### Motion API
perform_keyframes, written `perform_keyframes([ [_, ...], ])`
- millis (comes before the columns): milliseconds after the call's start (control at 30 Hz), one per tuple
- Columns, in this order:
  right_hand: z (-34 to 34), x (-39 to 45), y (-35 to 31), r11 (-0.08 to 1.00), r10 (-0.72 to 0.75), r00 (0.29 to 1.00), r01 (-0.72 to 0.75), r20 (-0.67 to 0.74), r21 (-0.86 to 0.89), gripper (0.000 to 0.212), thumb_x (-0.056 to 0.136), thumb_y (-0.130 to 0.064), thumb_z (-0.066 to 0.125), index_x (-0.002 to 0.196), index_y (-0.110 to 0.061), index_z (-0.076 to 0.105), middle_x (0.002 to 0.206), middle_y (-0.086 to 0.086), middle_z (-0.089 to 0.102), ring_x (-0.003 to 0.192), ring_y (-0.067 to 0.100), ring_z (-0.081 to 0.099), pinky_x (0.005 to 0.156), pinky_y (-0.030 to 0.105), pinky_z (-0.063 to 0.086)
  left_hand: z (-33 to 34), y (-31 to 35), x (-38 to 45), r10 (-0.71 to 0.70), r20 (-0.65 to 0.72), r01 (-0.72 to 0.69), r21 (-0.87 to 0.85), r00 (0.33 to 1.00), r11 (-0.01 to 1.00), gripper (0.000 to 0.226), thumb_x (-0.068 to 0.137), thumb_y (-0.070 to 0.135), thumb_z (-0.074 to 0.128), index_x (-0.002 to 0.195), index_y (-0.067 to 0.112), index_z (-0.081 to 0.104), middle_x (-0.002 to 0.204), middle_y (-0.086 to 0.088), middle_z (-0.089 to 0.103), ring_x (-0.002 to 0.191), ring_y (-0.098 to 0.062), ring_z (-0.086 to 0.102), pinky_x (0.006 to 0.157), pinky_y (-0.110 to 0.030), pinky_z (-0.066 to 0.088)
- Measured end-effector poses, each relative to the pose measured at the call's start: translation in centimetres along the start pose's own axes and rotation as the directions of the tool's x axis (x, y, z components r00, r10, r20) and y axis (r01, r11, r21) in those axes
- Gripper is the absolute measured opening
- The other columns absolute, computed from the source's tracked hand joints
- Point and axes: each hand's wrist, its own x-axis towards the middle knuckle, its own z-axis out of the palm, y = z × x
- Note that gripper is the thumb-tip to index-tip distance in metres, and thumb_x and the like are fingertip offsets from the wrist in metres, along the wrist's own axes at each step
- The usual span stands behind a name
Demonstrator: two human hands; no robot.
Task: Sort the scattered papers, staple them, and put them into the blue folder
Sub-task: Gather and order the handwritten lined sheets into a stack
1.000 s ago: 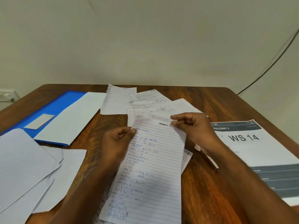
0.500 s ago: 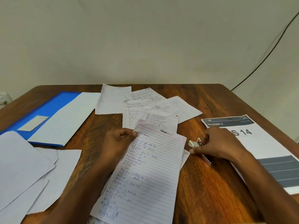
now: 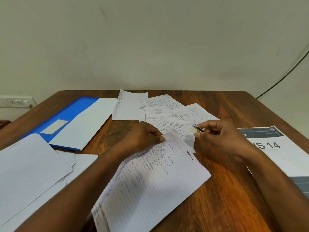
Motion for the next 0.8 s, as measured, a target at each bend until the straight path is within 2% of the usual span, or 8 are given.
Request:
perform_keyframes([
  [67, 0.6, 1.1, -0.5, 0.999, -0.007, 0.997, 0.004, 0.079, 0.035, 0.021, 0.085, -0.029, 0.082, 0.106, -0.031, 0.081, 0.091, -0.021, 0.076, 0.093, 0.019, 0.072, 0.077, 0.036, 0.063, 0.0, 0.1, 0.5, 0.002, 0.049, -0.004, 0.052, 0.999, 0.999, 0.011, 0.093, 0.026, 0.079, 0.1, 0.019, 0.085, 0.092, 0.009, 0.081, 0.084, -0.004, 0.074, 0.073, -0.022, 0.057],
  [200, 0.8, 3.4, 0.0, 0.991, -0.115, 0.948, 0.13, 0.298, -0.031, 0.029, 0.082, -0.032, 0.078, 0.11, -0.029, 0.08, 0.102, -0.014, 0.08, 0.095, 0.015, 0.075, 0.078, 0.028, 0.061, 0.4, -0.5, 1.3, 0.014, 0.091, -0.021, 0.075, 0.996, 0.997, 0.009, 0.093, 0.026, 0.08, 0.098, 0.021, 0.085, 0.088, 0.01, 0.081, 0.075, 0.0, 0.07, 0.066, -0.02, 0.052],
  [267, 0.9, 3.9, 0.9, 0.994, -0.091, 0.933, 0.106, 0.348, -0.024, 0.037, 0.08, -0.036, 0.078, 0.115, -0.024, 0.08, 0.106, -0.011, 0.08, 0.098, 0.018, 0.075, 0.084, 0.031, 0.062, 0.6, -1.1, 1.5, 0.024, 0.111, -0.032, 0.068, 0.994, 0.997, 0.009, 0.093, 0.025, 0.08, 0.097, 0.02, 0.085, 0.087, 0.01, 0.081, 0.072, 0.001, 0.068, 0.066, -0.021, 0.052],
  [333, 1.0, 3.8, 1.7, 0.995, -0.088, 0.919, 0.098, 0.385, -0.006, 0.038, 0.08, -0.037, 0.079, 0.114, -0.022, 0.081, 0.105, -0.007, 0.08, 0.094, 0.02, 0.074, 0.077, 0.029, 0.059, 0.6, -1.7, 1.6, 0.038, 0.119, -0.045, 0.059, 0.992, 0.997, 0.009, 0.093, 0.026, 0.08, 0.097, 0.02, 0.085, 0.086, 0.009, 0.081, 0.071, 0.001, 0.068, 0.067, -0.025, 0.054],
  [500, 1.0, 4.2, 2.7, 0.996, -0.078, 0.917, 0.09, 0.392, -0.012, 0.043, 0.077, -0.043, 0.081, 0.115, -0.024, 0.08, 0.104, -0.007, 0.08, 0.086, 0.018, 0.072, 0.065, 0.024, 0.055, 0.9, -3.0, 1.8, 0.085, 0.119, -0.089, 0.026, 0.989, 0.996, 0.009, 0.092, 0.029, 0.082, 0.095, 0.022, 0.085, 0.078, 0.0, 0.079, 0.067, -0.009, 0.064, 0.067, -0.039, 0.055],
  [567, 1.2, 4.2, 2.9, 0.994, -0.087, 0.922, 0.105, 0.378, -0.029, 0.044, 0.077, -0.042, 0.081, 0.117, -0.024, 0.08, 0.107, -0.01, 0.079, 0.093, 0.019, 0.073, 0.071, 0.028, 0.059, 1.2, -3.3, 1.7, 0.105, 0.117, -0.109, 0.024, 0.988, 0.994, 0.009, 0.092, 0.03, 0.082, 0.094, 0.022, 0.085, 0.074, -0.004, 0.076, 0.061, -0.006, 0.055, 0.064, -0.034, 0.047],
  [700, 1.6, 4.3, 2.8, 0.994, -0.089, 0.923, 0.108, 0.374, -0.029, 0.048, 0.075, -0.045, 0.082, 0.118, -0.022, 0.079, 0.111, -0.011, 0.078, 0.103, 0.017, 0.073, 0.084, 0.035, 0.061, 1.6, -3.5, 1.6, 0.117, 0.105, -0.116, -0.016, 0.988, 0.993, 0.007, 0.092, 0.028, 0.082, 0.095, 0.022, 0.085, 0.076, 0.004, 0.078, 0.063, -0.003, 0.059, 0.066, -0.028, 0.048],
  [800, 1.9, 4.3, 2.8, 0.995, -0.088, 0.927, 0.1, 0.364, -0.014, 0.046, 0.075, -0.044, 0.082, 0.115, -0.022, 0.08, 0.108, -0.009, 0.079, 0.1, 0.018, 0.073, 0.082, 0.034, 0.06, 1.7, -3.5, 1.5, 0.117, 0.102, -0.113, -0.043, 0.988, 0.993, 0.005, 0.091, 0.026, 0.083, 0.094, 0.022, 0.085, 0.078, 0.004, 0.079, 0.066, -0.004, 0.061, 0.067, -0.027, 0.05],
])
